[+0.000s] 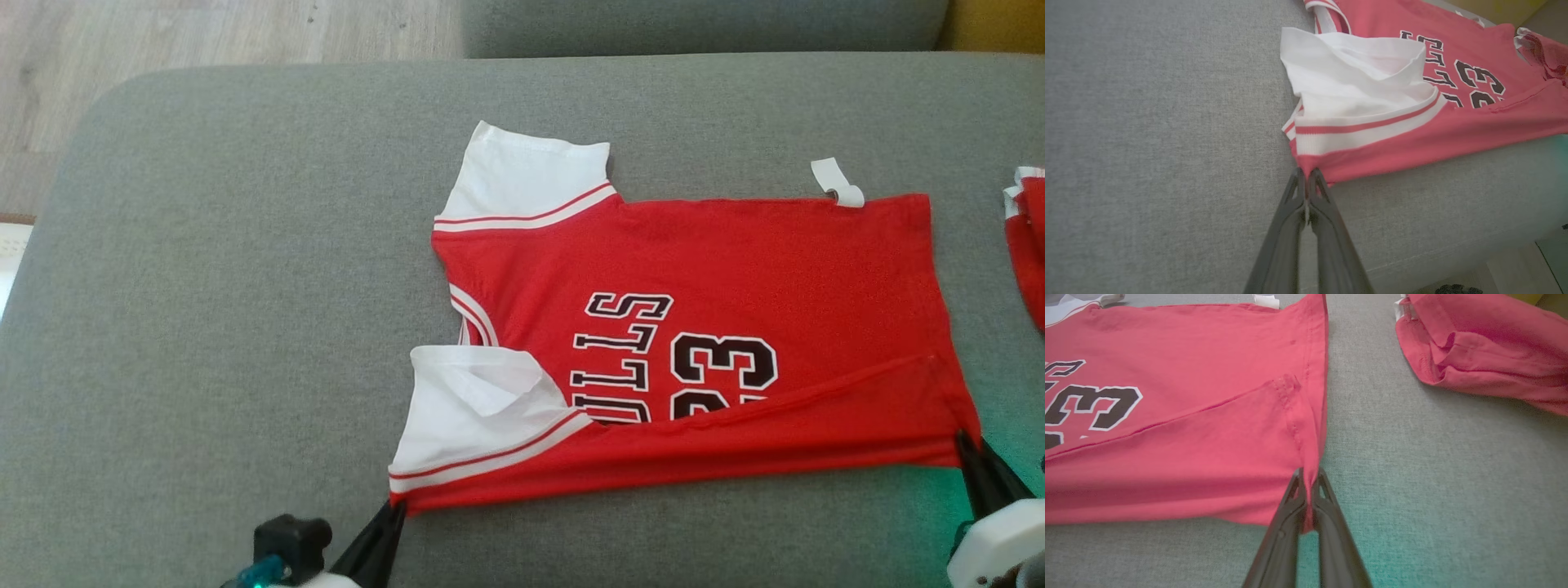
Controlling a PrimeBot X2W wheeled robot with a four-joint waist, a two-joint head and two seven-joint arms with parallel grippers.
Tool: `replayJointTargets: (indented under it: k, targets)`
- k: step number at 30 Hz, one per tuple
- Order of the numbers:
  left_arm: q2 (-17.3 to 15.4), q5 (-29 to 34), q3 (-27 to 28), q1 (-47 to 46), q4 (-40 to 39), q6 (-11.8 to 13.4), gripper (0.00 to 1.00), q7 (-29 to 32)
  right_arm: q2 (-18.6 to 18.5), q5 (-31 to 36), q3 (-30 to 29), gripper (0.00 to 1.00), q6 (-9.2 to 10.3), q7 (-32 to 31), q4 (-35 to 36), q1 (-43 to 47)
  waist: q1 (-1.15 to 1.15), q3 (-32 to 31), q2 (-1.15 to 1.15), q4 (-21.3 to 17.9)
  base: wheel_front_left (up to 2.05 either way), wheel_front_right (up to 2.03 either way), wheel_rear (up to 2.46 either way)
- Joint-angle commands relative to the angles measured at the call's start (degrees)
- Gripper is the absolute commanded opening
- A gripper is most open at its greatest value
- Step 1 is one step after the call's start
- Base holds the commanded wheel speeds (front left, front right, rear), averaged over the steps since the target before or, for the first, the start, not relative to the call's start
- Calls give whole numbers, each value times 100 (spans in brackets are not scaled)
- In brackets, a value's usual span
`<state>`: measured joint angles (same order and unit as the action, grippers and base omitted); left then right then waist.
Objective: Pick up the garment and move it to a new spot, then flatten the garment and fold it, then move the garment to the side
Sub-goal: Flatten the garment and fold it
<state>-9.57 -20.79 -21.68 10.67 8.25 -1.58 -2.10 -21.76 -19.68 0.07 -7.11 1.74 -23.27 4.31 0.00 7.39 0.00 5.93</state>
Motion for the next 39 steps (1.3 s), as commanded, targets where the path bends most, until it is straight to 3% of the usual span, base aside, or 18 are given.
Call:
replayJointTargets:
  k: [1, 2, 4, 5, 6, 7, 8, 9, 16, 22, 27, 28, 31, 34, 39]
  targets:
    - [-75, 57, 163, -314, -36, -25, 0, -6, -169, 3, 2, 8, -37, -34, 206, 79, 0, 14, 0, 3, 0, 0, 0]
    - [-89, 70, 148, -348, 31, -34, 0, 7, -145, 4, -7, 18, -37, -72, 254, 107, 0, 20, 0, -2, 0, 0, 0]
    - [-94, 71, 142, -397, 140, -25, 0, 32, -107, -20, -32, 48, -37, -165, 338, 168, 0, 30, 0, -13, 0, 0, 0]
    - [-98, 80, 135, -419, 173, -20, 0, 33, -101, -21, -52, 80, -37, -195, 378, 196, 0, 34, 0, -17, 0, 0, 0]
    - [-88, 76, 135, -431, 192, -5, 0, 36, -90, -16, -96, 100, -37, -195, 422, 219, 0, 36, 0, -24, 0, 0, 0]
    - [-73, 59, 132, -432, 198, 8, 20, 58, -77, 4, -162, 100, -37, -166, 471, 240, 0, 35, 0, -32, 0, 0, 0]
    - [-67, 48, 132, -431, 190, 23, 80, 82, -65, 35, -224, 100, -37, -135, 522, 263, 0, 31, 0, -39, 0, 0, 0]
    - [-79, 56, 138, -436, 163, 50, 100, 100, -52, 69, -271, 100, -37, -104, 584, 290, 0, 26, 0, -49, 0, 0, 0]
    - [-244, 48, 283, -835, -826, 150, 100, 464, 140, 499, -661, 100, -37, 259, 1090, 293, 0, 129, 0, -166, 0, 0, 0]
    - [-659, 178, 426, -2602, -1336, -173, 100, 1181, 346, 793, -610, 100, -37, 338, 1258, -17, 0, 549, 0, -277, 0, 0, 0]
    - [-831, 78, 325, -4530, -500, -467, 100, 1812, 322, 827, -362, 100, -37, 376, 1312, -469, 0, 1034, 0, -539, 0, 0, 0]
    - [-831, 78, 325, -4530, -500, -467, 100, 1812, 322, 827, -362, 100, -37, 376, 1312, -469, 0, 1034, 0, -539, 0, 0, 0]
    - [-883, -424, 74, -5419, 327, -572, 100, 2129, 365, 744, -242, 100, -37, 402, 1312, -738, 0, 1302, 0, -760, 0, 0, 0]
    - [-1153, -926, -333, -6127, 1008, -587, 100, 2272, 480, 595, -133, 100, -37, 444, 1302, -969, 0, 1556, 0, -994, 0, 0, 0]
    - [-1623, -1230, -885, -6884, 2071, -589, 100, 2237, 628, 492, -41, 100, -37, 541, 1277, -1142, 0, 1893, 0, -1298, 0, 0, 0]
